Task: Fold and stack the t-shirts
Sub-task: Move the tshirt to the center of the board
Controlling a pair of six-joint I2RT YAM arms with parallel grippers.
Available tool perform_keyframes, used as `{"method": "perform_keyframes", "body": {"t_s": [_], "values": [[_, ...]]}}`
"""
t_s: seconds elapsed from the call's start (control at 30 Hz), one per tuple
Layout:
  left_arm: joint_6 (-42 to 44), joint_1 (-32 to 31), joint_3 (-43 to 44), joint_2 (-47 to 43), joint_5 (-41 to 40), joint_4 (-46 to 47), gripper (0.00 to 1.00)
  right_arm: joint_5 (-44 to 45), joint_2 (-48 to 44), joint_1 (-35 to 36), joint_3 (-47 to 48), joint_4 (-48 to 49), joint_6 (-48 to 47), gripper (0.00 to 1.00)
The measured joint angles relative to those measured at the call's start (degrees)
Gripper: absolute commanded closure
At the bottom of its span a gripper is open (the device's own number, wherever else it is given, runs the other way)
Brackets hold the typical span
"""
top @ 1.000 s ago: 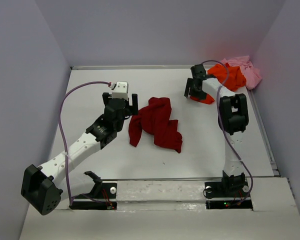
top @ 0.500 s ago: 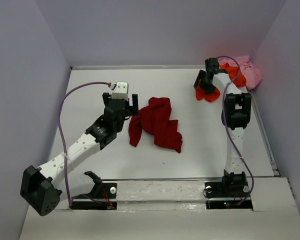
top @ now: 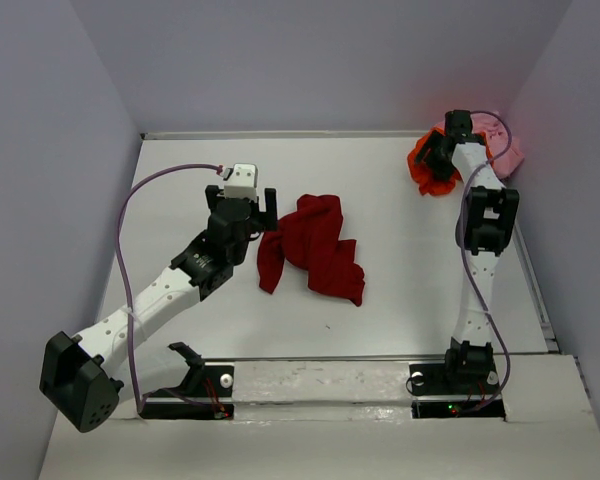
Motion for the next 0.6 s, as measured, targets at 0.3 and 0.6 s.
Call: {"method": "perform_keyframes", "body": {"t_s": [0.3,0.6], "values": [[0.07,-0.31,0.00,0.00,0.02,0.11,0.01,-0.33,1.51,-4.11,2.58,-0.07,0.61,0.26],[0.20,-0.35,0.00,0.00,-0.09,0.13,0.01,-3.19,1.73,-12.15,3.23,-0.09,2.01,0.26]]}}
